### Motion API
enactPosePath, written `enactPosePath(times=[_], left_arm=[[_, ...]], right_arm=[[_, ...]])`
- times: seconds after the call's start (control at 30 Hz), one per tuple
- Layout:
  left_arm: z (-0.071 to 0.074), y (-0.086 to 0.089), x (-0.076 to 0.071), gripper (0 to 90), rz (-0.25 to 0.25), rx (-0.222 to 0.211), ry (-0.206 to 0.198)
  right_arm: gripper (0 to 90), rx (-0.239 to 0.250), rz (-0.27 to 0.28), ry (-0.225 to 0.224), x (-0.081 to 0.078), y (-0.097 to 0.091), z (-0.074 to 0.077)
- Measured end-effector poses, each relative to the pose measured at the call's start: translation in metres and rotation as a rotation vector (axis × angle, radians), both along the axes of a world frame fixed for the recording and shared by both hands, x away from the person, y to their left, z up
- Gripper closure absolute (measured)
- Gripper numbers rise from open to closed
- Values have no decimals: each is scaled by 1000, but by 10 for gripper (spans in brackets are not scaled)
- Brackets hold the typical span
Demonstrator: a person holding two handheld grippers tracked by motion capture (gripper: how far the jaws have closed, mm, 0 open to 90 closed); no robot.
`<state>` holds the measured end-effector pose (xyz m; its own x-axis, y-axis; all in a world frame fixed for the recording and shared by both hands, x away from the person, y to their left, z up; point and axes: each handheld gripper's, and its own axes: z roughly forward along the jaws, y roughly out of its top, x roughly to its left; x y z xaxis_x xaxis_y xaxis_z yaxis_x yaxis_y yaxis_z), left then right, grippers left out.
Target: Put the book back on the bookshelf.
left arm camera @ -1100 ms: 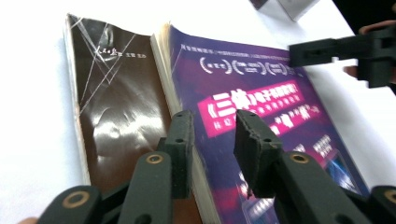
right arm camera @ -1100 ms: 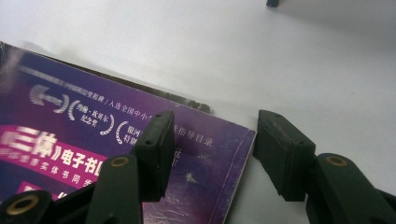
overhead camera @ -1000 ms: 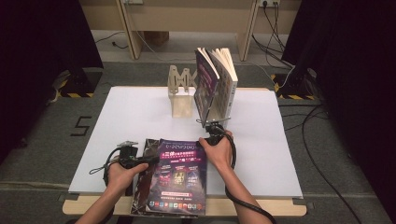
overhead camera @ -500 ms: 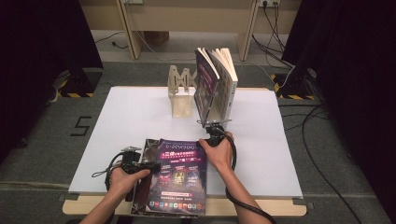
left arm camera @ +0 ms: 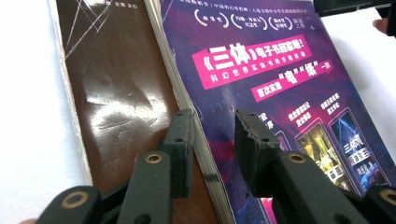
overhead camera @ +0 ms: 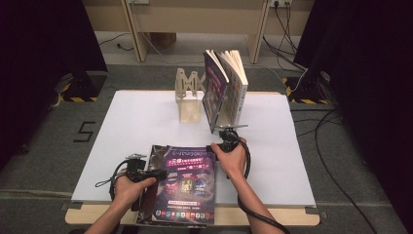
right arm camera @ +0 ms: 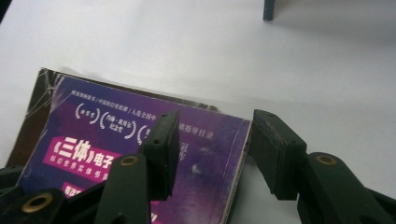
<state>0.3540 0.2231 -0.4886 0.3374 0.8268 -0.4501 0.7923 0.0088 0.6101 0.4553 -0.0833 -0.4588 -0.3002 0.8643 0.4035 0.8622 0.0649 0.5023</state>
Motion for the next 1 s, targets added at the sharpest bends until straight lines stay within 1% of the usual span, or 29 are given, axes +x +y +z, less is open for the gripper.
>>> enactPosePath(times=[0.03,0.07,0.1,0.13,0.17,0.2,0.23,0.27,0.3,0.33,0.4,0.43,0.5,0.57,0.63,0.67,0.73,0.77,0.8,0.83,0.93,1.0], left_arm=[[0,-1,0,671,-3,3,-8],[-1,-2,0,672,-1,4,-12],[0,-2,0,672,-1,8,-11],[0,-3,0,672,2,5,-10],[0,-3,0,673,2,5,-9],[0,-2,0,673,2,5,-9],[-1,-2,0,673,-1,0,-9],[-1,-2,0,674,2,-1,-12],[-1,-2,-1,674,4,-2,-13],[-1,-2,-1,674,4,0,-13],[-1,-2,0,673,5,-1,-9],[0,-2,0,673,3,1,-8],[-1,-2,0,674,1,-1,-7],[-1,-1,1,675,1,-6,-6],[-1,-2,1,675,-1,-2,-7],[-1,-2,1,675,-1,-3,-7],[-1,-1,0,676,-1,-2,-7],[-1,-1,0,676,-2,0,-9],[-1,-2,0,676,-2,1,-9],[-1,-2,0,676,-1,1,-9],[-1,-2,0,676,-3,2,-9],[-1,-1,0,676,-3,1,-9]], right_arm=[[577,7,9,-4,-1,0,0],[637,115,52,33,-2,-2,2],[601,213,70,79,-2,0,1],[566,214,74,95,-4,5,2],[550,70,67,28,-6,10,3],[549,-15,88,-7,-6,14,1],[549,35,96,35,-4,12,-2],[551,77,85,67,-2,10,-3],[557,37,74,47,0,8,-2],[553,8,72,27,1,7,0],[549,22,69,44,5,5,-1],[548,11,60,47,7,5,0],[537,-3,54,39,11,4,-1],[537,11,42,45,14,2,-3],[535,16,35,49,16,2,-3],[532,14,36,43,18,1,-3],[522,11,18,33,21,-1,-2],[515,2,5,33,22,-2,-2],[511,-20,13,35,23,-3,-4],[511,-26,12,48,23,-3,-6],[510,-18,4,68,23,-8,-11],[508,6,5,55,21,-8,-13]])
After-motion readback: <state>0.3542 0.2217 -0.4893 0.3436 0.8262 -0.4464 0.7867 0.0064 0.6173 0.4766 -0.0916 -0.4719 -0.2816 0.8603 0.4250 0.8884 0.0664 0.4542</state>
